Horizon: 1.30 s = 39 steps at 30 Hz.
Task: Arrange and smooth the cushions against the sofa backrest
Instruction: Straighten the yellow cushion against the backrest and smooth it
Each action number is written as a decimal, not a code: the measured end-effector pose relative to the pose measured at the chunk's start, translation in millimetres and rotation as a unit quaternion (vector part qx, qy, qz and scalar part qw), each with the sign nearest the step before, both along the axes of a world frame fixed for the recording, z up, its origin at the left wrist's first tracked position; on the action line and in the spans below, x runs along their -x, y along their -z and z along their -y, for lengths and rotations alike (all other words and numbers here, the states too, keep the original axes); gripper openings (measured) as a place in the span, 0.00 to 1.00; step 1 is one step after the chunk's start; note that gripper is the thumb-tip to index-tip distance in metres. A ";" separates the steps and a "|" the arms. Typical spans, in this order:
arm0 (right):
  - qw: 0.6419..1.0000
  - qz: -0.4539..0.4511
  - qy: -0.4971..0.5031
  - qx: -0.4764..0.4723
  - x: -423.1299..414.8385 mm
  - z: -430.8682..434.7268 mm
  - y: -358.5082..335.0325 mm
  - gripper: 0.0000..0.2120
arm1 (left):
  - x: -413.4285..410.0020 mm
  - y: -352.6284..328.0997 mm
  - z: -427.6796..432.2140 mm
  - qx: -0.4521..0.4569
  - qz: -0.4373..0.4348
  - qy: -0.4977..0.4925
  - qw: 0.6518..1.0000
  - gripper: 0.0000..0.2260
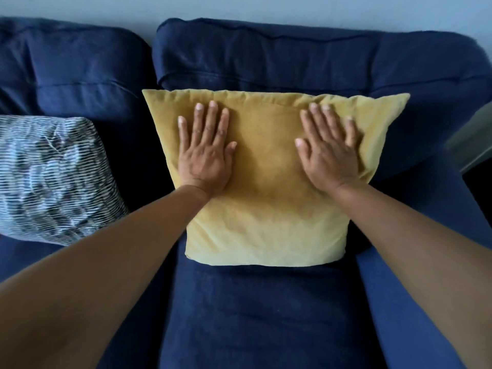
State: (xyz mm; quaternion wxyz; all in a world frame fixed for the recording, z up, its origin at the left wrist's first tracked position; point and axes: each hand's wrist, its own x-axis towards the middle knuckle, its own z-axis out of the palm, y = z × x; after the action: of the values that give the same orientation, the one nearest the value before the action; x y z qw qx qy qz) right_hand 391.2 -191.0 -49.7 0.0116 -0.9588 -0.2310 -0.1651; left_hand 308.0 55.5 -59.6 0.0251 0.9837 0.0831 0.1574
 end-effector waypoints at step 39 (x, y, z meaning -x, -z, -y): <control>0.988 0.046 0.118 -0.091 94.7 65.8 85.4 0.30 | 96.5 86.1 28.1 0.070 0.112 -0.043 0.990 0.30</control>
State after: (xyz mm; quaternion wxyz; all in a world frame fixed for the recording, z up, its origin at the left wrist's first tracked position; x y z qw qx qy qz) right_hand 296.5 -256.8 -135.1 0.0689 -0.9657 -0.1003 -0.2294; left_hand 211.5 27.4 -145.7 0.0957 0.9514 0.1328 0.2610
